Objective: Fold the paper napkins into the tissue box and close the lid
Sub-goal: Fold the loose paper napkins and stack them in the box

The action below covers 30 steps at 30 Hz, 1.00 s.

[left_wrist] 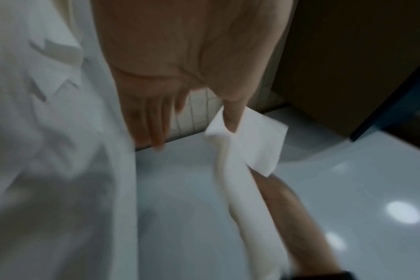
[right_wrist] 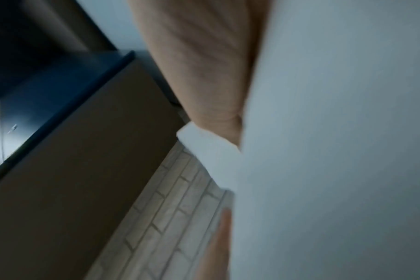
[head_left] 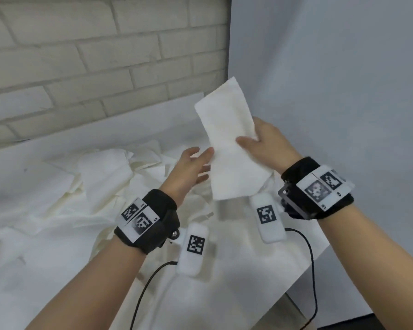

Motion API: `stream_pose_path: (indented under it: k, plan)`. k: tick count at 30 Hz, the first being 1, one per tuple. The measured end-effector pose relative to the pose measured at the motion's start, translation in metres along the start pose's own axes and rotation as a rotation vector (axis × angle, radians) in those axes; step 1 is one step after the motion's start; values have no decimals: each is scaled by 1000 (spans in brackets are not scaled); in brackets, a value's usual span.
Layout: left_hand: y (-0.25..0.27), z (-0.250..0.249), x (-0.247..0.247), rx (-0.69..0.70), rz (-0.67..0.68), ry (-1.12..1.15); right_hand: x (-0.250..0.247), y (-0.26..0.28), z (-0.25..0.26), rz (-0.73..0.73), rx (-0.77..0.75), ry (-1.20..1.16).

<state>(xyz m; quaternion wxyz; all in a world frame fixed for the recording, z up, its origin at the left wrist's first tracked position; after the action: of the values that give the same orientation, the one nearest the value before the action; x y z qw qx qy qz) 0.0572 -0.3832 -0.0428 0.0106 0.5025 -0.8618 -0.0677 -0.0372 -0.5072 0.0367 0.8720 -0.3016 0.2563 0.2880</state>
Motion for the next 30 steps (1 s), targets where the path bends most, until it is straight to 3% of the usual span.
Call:
stream_pose_path:
  k: [2, 7, 9, 13, 19, 24, 27, 30]
  plan:
    - [12, -9, -6, 12, 74, 3, 14, 4, 12, -52, 52, -202]
    - [34, -20, -56, 75, 74, 69, 61, 26, 48, -50, 83, -448]
    - [39, -19, -92, 100, -38, 94, 82, 43, 70, 84, 71, -527]
    - [56, -18, -165, 151, -212, 139, 131, 89, 119, 489, 120, -735]
    - [101, -17, -252, 251, -382, 27, 167, 139, 184, 796, 95, -744]
    - [139, -13, -305, 261, -453, -34, 194, 170, 234, 1033, -19, -632]
    - [159, -6, -335, 225, -457, -29, 212, 174, 260, 1079, -18, -642]
    - [183, 3, -360, 169, -423, -71, 227, 163, 288, 962, -43, -641]
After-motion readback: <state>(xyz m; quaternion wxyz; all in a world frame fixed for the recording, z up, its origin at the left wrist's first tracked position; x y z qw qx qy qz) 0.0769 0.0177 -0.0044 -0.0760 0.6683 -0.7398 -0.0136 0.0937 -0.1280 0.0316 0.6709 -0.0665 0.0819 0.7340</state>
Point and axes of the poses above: each hand's wrist, its own y-axis away from the middle knuckle, its own x-axis out of the palm, z = x × y, the point moved 9 cm from there along -y, towards the middle knuckle, and after that the axes turned 15 degrees about -z, right-handed, at the moved point
